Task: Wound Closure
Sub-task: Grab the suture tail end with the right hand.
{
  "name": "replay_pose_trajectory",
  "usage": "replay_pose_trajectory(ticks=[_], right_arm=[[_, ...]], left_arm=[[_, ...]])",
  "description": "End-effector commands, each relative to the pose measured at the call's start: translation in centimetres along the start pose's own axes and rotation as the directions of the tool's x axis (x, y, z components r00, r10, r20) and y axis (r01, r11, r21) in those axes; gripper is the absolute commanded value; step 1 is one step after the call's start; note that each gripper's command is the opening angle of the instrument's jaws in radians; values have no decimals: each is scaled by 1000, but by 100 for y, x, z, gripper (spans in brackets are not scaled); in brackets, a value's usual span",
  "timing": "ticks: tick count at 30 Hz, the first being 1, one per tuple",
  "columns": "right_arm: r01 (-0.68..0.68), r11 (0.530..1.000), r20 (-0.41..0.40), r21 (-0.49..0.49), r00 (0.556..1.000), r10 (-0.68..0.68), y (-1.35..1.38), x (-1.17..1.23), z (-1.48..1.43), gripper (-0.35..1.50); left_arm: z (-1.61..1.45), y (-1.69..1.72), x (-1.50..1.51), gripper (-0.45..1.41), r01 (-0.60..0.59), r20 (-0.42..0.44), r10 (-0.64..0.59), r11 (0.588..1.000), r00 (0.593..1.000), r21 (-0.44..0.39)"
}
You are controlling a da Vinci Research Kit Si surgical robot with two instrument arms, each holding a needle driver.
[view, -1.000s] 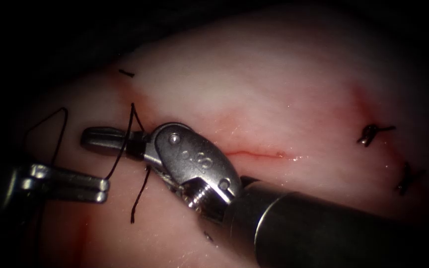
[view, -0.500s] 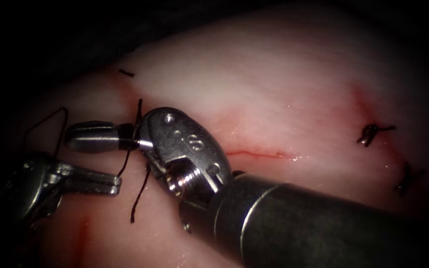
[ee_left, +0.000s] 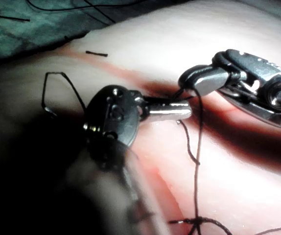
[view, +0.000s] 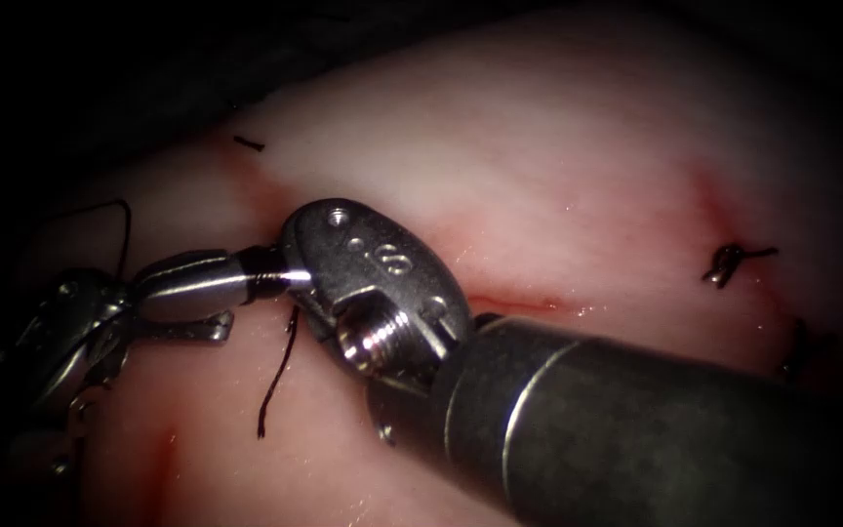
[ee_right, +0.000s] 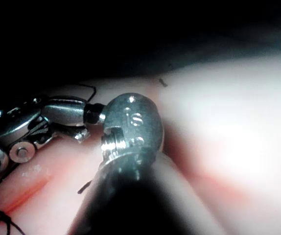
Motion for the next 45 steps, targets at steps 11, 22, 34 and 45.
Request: replay_pose_trajectory(ticks=[11,22,34,45], right_arm=[[176,949,308,263,916,-256,-2,5,14,-35],[299,869,465,395,751,-469,-5,3,29,73],[286,858,564,428,657,-500,8,-22,10,89],[273,850,592,451,621,-514,3,-33,10,76]], left_arm=[[3,-22,7,-45,3,-16,-3,999,1000,-37],[5,-24,6,-45,1,-20,-2,999,1000,-33],[6,-20,5,-45,2,-8,-2,999,1000,-38],[4,-18,5,-45,2,-4,-2,999,1000,-41]])
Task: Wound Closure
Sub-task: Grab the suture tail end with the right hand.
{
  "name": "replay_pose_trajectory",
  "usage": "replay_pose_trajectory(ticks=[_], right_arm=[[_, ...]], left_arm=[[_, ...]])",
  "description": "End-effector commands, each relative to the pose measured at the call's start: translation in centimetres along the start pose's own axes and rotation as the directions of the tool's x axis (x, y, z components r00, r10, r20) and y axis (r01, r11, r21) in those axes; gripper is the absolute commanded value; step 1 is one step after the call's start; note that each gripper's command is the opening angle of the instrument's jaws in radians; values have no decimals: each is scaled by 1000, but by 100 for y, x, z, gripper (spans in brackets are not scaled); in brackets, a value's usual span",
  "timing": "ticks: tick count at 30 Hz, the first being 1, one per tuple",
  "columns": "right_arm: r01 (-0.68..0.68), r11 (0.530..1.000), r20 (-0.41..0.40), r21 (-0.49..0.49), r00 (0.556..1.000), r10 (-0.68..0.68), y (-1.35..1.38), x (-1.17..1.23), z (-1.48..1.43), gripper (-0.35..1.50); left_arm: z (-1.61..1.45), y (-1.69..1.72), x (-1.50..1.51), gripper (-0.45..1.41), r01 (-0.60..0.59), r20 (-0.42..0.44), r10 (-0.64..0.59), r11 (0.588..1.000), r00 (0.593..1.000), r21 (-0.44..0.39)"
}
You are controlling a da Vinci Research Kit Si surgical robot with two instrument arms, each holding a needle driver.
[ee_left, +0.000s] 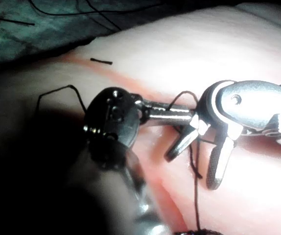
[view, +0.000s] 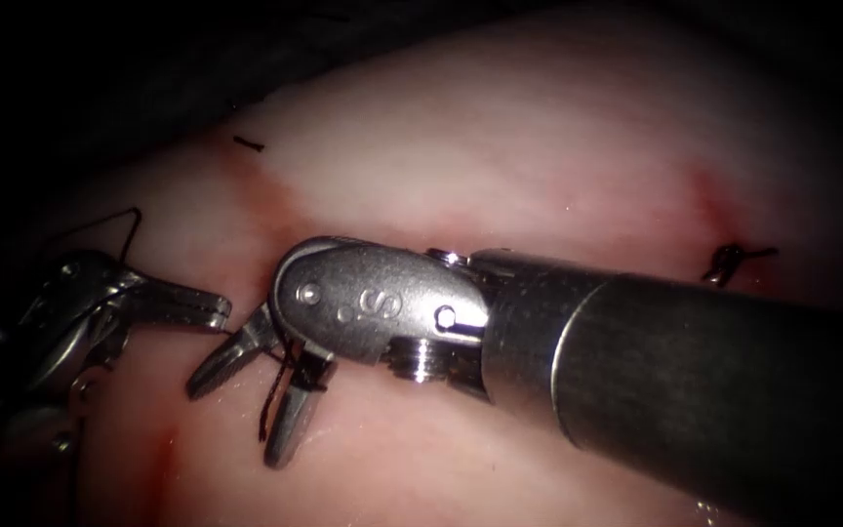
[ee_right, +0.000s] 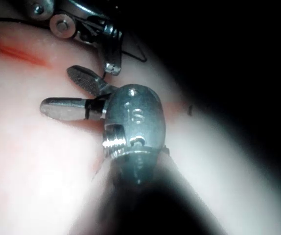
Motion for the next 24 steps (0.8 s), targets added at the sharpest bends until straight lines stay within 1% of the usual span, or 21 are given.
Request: replay_pose_trajectory(ticks=[1,5,10,12,13,14,15,22,24], right_arm=[[7,1000,2,4,1000,-7,12,4,3,76],[12,999,51,29,999,-13,7,0,8,67],[10,999,80,40,997,-13,6,-5,4,64],[8,999,94,52,995,-13,6,-6,2,44],[13,998,102,65,995,-19,6,-6,2,27],[22,997,114,80,993,-31,6,-6,2,-30],[26,996,125,91,991,-38,7,-6,2,-35],[47,989,173,138,982,-71,12,-5,-2,-35],[61,987,173,150,981,-87,14,-3,-1,-35]], left_arm=[[4,-10,1,-45,-5,-1,5,1000,1000,-2],[4,-9,1,-45,-6,-1,6,1000,1000,-1],[4,-8,0,-45,-6,7,6,1000,1000,-7],[5,-8,0,-45,-6,7,6,1000,1000,-7],[5,-8,0,-45,-6,7,6,1000,1000,-7],[5,-8,-1,-45,-1,6,1,1000,1000,-9],[5,-8,-1,-45,-1,6,1,1000,1000,-9],[7,-7,-2,-45,4,11,-4,1000,1000,-13],[7,-5,-3,-45,3,11,-3,1000,1000,-13]])
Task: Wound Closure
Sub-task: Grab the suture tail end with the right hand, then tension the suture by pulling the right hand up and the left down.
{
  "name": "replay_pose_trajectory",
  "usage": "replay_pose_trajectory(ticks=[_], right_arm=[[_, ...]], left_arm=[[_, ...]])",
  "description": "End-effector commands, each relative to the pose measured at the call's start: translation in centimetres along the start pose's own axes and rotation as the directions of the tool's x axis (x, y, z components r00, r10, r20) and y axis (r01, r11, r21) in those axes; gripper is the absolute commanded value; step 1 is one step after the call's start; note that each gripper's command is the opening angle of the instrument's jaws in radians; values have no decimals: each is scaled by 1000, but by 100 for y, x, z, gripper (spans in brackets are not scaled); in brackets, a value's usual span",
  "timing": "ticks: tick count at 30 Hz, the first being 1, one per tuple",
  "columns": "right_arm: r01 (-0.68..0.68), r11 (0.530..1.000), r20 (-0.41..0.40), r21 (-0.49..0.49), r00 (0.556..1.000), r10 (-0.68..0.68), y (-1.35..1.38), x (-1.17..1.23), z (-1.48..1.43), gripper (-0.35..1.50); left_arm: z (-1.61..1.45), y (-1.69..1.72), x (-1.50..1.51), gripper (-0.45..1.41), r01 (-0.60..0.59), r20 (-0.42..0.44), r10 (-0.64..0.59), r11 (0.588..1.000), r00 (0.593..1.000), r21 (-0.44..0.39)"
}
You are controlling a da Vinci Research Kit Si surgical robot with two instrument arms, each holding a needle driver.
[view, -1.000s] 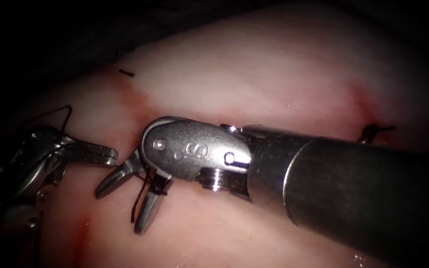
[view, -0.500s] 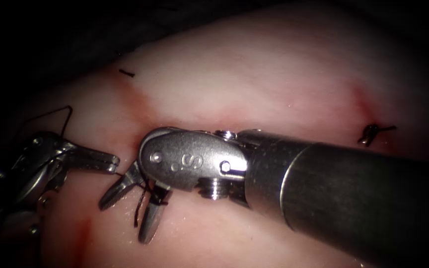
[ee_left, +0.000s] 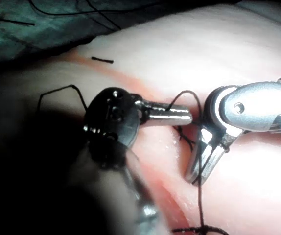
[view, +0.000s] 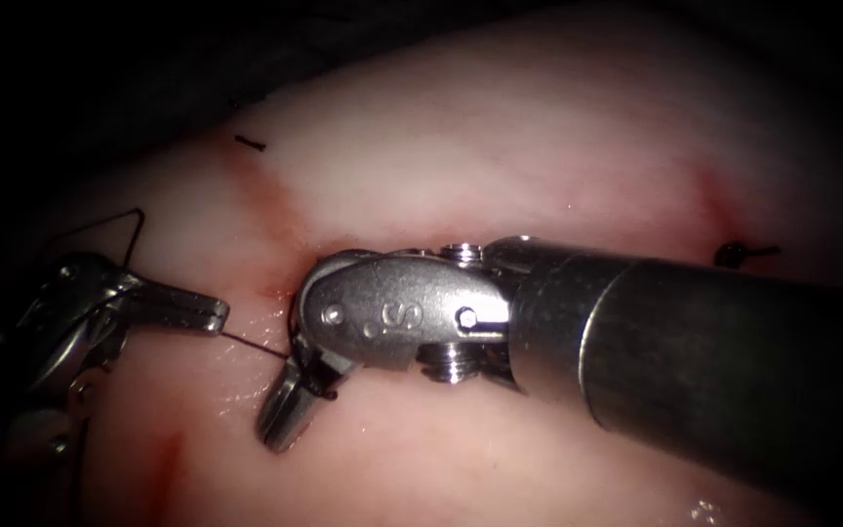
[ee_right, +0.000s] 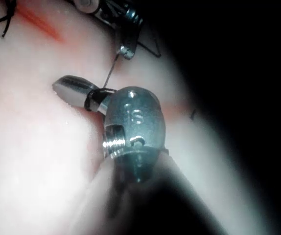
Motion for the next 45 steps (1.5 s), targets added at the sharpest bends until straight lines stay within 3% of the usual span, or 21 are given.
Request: replay_pose_trajectory(ticks=[1,4,11,20,32,37,45], right_arm=[[19,1000,-5,-1,1000,-19,17,5,-3,-35],[24,1000,-22,-9,999,-25,20,8,-4,-35],[18,991,-215,-129,976,-46,37,12,-31,-35],[-21,974,-317,-227,947,-53,45,1,-55,-35],[-74,949,-319,-306,947,-28,49,-31,-86,-35],[-85,946,-314,-314,949,-19,49,-44,-97,-35],[-91,943,-313,-320,949,-15,50,-46,-101,-35]], left_arm=[[4,-8,1,-45,-6,-1,6,1000,1000,-5],[5,-4,-1,-45,-3,0,3,1000,1000,-5],[9,11,-8,-45,-11,12,11,1000,1000,-11],[5,23,-12,-45,-14,33,15,1000,999,-25],[7,53,-13,-45,-11,54,13,999,998,-40],[17,82,1,-45,2,74,2,998,997,-59],[32,112,25,-45,2,95,7,996,995,-91]])
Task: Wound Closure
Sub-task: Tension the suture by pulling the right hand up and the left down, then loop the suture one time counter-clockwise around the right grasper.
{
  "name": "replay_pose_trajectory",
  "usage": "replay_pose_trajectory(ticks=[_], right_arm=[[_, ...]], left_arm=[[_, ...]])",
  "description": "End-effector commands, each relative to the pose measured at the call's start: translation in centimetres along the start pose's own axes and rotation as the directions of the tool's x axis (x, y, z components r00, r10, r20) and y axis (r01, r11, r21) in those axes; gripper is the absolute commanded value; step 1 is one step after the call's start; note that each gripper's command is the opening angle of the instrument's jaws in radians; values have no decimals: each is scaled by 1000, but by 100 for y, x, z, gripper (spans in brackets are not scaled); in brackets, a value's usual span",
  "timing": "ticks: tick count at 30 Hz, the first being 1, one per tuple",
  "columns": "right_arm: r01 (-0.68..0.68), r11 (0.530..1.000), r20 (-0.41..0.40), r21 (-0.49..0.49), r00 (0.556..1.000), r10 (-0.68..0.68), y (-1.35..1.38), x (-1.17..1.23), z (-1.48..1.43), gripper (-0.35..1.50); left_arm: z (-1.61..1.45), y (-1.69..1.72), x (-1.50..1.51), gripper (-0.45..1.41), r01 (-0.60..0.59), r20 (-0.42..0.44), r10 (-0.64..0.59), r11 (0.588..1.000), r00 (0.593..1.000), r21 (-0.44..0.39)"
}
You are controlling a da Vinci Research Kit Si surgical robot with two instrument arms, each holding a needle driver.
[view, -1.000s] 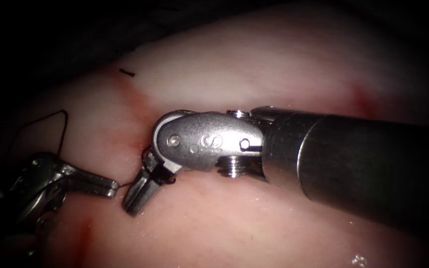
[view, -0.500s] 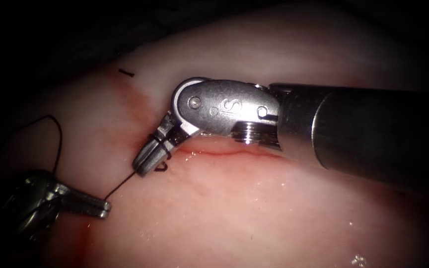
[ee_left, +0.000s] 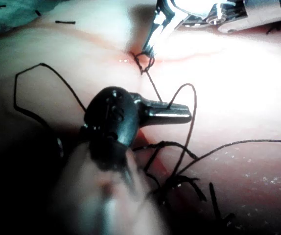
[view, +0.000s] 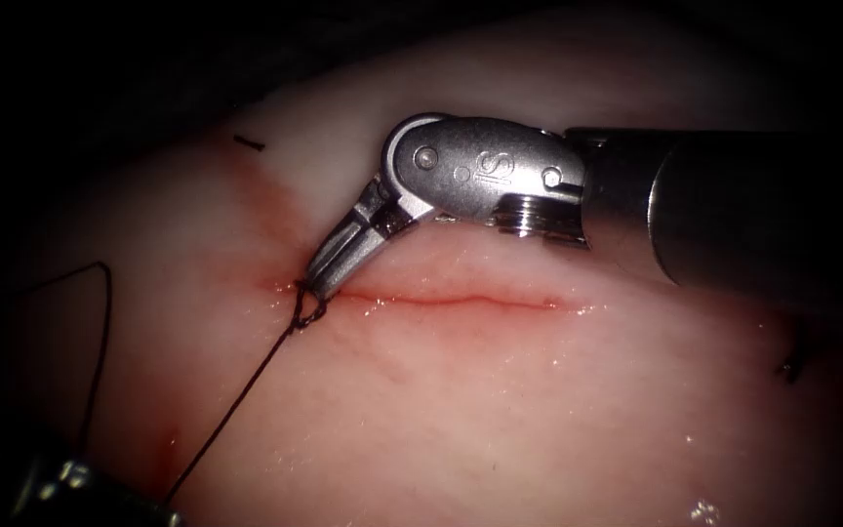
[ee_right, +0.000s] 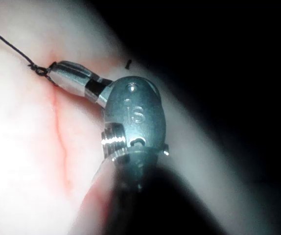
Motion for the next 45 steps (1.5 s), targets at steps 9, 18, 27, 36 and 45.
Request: replay_pose_trajectory(ticks=[9,18,27,36,45], right_arm=[[-18,993,10,-118,1000,20,35,4,-9,-35],[-4,981,51,-192,999,14,39,-1,-15,-35],[47,942,201,-332,979,22,39,-8,-34,-35],[30,925,44,-379,999,-15,25,7,-20,-35],[-107,852,-214,-513,977,-6,11,36,-23,113]], left_arm=[[33,29,11,-45,-9,52,13,997,999,-74],[66,71,-8,-45,14,101,8,976,995,-219],[92,64,9,-45,29,110,-3,971,994,-236],[77,23,37,-45,-56,111,73,986,991,-156],[44,-39,64,-45,-154,163,160,987,974,-49]])
